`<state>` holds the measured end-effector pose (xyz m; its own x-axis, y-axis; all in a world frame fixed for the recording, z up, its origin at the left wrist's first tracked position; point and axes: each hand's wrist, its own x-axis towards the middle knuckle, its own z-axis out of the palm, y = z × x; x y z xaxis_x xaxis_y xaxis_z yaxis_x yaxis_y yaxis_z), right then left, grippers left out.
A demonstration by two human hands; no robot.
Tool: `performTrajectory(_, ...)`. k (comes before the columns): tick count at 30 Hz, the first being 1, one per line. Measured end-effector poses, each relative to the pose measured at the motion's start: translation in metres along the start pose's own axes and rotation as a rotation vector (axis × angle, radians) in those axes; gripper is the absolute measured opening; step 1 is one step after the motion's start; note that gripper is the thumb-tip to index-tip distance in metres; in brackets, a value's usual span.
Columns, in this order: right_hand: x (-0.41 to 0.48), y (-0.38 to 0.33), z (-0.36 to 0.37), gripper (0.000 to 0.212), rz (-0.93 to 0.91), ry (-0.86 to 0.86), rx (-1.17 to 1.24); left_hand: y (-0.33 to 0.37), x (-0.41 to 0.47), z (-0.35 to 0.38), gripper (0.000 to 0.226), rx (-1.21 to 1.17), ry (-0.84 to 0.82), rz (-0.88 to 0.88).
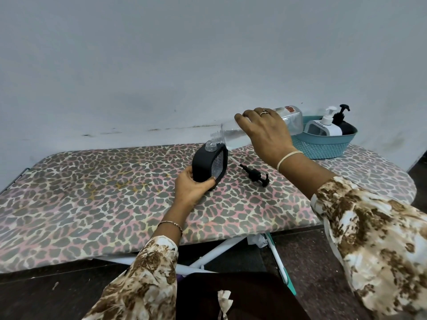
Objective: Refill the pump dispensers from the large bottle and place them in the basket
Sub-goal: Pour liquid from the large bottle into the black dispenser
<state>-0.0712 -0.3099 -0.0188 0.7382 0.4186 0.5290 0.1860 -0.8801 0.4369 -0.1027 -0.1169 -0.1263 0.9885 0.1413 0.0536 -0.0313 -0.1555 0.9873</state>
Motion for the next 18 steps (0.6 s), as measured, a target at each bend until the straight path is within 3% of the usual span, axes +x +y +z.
performTrajectory(18,-0.0002,-0.0026,-0.0091,0.058,-0.007,-0.032,-0.047,-0.0014,0.0028,-0.0068,0.037,-0.115,-0.034,-0.038)
